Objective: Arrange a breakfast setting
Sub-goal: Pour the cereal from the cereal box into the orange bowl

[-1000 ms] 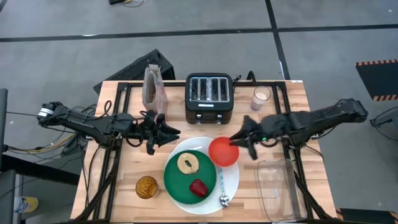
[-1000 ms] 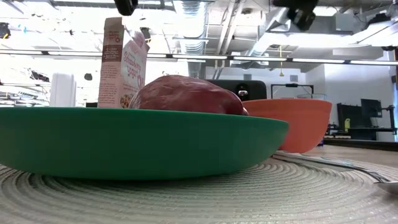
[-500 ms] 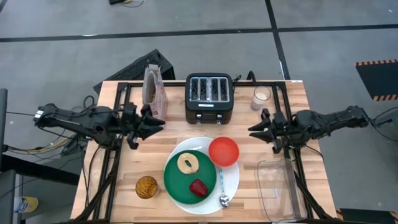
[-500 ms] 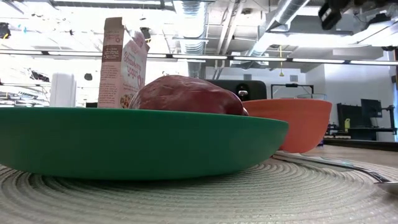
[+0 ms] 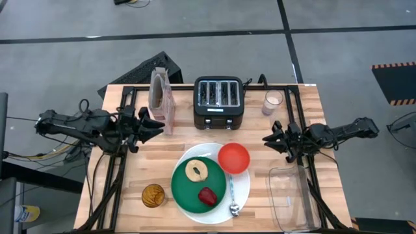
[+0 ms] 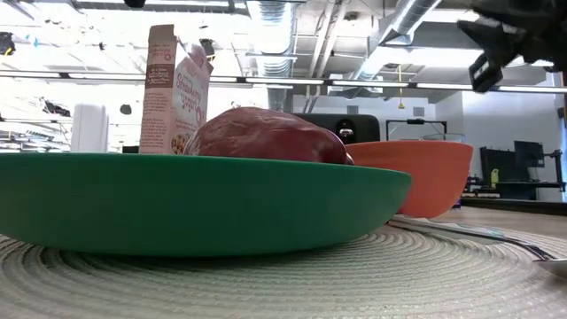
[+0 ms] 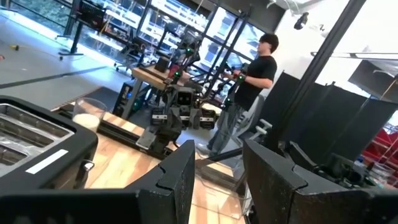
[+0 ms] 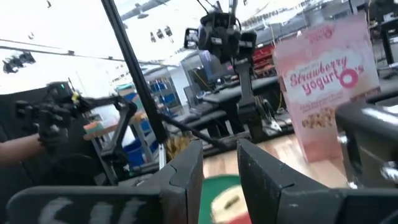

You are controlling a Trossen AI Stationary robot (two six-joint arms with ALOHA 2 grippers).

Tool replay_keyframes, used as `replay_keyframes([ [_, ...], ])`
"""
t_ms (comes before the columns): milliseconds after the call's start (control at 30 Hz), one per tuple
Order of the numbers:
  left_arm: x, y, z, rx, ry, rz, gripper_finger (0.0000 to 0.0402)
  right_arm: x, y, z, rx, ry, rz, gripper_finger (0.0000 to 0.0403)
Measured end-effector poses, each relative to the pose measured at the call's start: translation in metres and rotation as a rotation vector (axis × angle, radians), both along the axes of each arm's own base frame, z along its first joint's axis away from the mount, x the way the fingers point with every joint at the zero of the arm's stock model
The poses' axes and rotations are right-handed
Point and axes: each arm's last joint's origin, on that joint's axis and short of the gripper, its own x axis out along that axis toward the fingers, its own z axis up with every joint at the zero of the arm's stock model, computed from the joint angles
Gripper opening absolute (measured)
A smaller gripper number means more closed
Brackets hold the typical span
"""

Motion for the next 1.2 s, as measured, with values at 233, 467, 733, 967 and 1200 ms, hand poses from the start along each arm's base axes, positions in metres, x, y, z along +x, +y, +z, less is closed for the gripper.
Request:
replay_keyframes([
  [233,0.001,0.0,-0.001,0.001,0.011,0.001,0.0121,-0.003,0.0,-0.014,0.016,-0.04,0.013,0.0123],
  [467,0.001,0.0,-0.006,-0.011,0.063,0.008,0.0121,-0.002,0.0,-0.021,0.029,0.038,0.019,0.0123],
  [733,0.001,0.0,-0.015,-0.027,0.15,0.009,0.0121,-0.001,-0.001,-0.035,0.123,0.183,0.008,0.0123],
  [967,0.0,-0.001,-0.024,-0.026,0.249,-0.031,0.0121,0.0,-0.001,-0.042,0.193,0.258,0.004,0.0123],
  [1200,-0.002,-0.004,-0.032,-0.054,0.334,-0.134,0.0121,0.0,-0.001,-0.046,0.186,0.302,-0.001,0.0123],
])
